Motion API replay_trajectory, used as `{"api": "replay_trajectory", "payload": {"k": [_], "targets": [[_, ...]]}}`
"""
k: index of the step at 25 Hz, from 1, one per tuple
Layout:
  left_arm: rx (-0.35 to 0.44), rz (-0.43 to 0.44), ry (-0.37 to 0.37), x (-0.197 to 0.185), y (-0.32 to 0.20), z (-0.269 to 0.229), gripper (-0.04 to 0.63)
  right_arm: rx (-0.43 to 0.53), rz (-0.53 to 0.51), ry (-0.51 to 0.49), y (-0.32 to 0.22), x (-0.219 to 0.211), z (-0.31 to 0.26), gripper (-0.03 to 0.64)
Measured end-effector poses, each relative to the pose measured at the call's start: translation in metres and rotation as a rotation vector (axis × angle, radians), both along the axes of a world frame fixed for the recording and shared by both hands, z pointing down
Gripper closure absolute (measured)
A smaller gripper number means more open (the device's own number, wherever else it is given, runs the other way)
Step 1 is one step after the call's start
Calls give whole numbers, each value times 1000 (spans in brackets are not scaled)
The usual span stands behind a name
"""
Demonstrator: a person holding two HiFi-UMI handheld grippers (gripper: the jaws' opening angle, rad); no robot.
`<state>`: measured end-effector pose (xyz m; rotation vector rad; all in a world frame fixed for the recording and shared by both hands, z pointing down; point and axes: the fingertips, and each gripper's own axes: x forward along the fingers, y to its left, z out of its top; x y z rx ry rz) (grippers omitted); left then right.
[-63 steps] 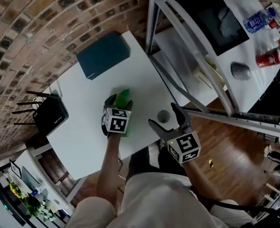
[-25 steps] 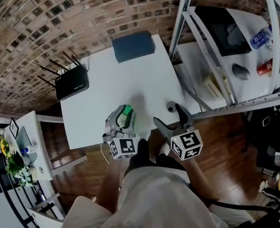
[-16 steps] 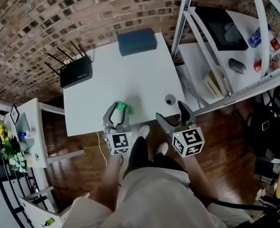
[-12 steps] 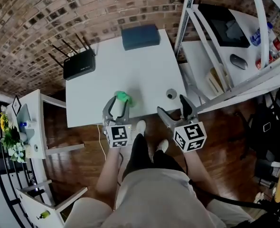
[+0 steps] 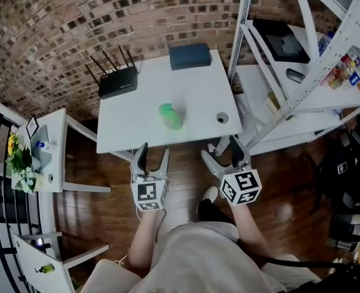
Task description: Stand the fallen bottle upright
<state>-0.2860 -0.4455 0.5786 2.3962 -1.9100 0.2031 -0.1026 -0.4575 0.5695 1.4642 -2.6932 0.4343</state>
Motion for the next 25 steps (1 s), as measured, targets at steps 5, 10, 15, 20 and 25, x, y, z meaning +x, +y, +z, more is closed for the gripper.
{"api": "replay_trajectory", "payload": {"k": [5, 10, 15, 20, 25], "targets": [[69, -31, 109, -1, 75, -37, 239, 126, 26, 107, 77, -1, -30, 196], [43, -47, 59, -15, 142, -33, 233, 148, 53, 149, 146, -18, -35, 204], [42, -95, 52, -17, 171, -41, 235, 192, 10, 149, 160, -22, -57, 216], [54, -125, 55, -13, 168, -53, 245, 215, -16, 136, 153, -22, -72, 227], [71, -105, 32, 8, 167, -42, 252, 178, -37, 135, 159, -9, -61, 236]]}}
